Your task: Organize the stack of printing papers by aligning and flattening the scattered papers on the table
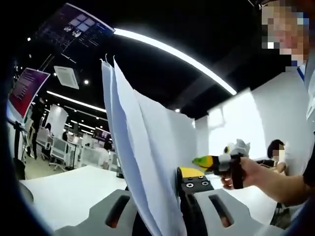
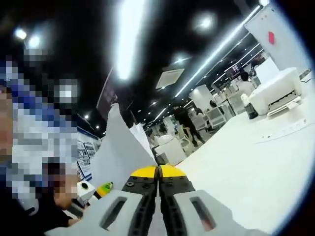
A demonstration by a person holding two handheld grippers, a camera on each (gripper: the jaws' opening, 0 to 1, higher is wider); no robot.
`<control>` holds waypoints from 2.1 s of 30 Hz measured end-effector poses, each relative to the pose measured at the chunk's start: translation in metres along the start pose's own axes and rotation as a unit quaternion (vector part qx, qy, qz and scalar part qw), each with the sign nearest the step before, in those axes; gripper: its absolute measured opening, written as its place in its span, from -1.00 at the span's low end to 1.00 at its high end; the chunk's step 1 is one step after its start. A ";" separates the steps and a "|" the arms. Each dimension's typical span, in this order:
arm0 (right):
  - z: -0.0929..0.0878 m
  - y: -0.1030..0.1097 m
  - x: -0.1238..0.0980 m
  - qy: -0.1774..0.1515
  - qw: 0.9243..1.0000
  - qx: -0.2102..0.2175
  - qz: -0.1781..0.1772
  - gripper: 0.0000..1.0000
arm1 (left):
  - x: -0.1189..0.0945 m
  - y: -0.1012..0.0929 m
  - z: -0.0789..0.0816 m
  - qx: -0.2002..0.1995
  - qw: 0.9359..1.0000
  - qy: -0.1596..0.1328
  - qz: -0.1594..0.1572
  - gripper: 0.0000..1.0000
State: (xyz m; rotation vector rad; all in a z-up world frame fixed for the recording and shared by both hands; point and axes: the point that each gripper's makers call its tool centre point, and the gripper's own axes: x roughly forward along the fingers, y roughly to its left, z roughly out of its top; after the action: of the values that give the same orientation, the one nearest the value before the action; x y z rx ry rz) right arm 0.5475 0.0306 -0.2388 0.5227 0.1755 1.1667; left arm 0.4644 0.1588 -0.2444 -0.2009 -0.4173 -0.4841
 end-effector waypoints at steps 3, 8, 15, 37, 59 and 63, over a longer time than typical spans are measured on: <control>-0.004 0.005 0.006 0.002 1.000 0.006 0.008 -1.00 | 0.001 0.000 -0.001 -0.002 1.000 0.000 -0.001 -0.66; -0.008 0.015 0.012 -0.005 1.000 0.017 0.023 -1.00 | 0.003 -0.003 0.000 -0.002 1.000 0.001 -0.005 -0.66; -0.013 0.019 0.020 -0.018 0.997 0.062 0.042 -1.00 | 0.004 -0.005 0.001 -0.003 1.000 -0.001 -0.007 -0.65; -0.030 0.021 0.026 -0.007 0.996 0.080 0.039 -1.00 | 0.005 -0.002 0.001 -0.022 1.000 0.002 -0.006 -0.88; 0.000 0.052 -0.024 -0.010 0.981 -0.152 0.122 -0.30 | 0.019 -0.044 0.032 -0.085 0.974 -0.009 -0.208 -0.88; 0.008 0.052 -0.026 -0.015 0.980 -0.165 0.112 -0.29 | 0.027 -0.055 0.030 -0.084 0.961 0.006 -0.263 -0.88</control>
State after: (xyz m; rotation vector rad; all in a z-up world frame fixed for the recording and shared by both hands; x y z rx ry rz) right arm 0.4970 0.0196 -0.2104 0.2701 -0.1049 1.3746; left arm 0.4491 0.1082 -0.2009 -0.2514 -0.4180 -1.0470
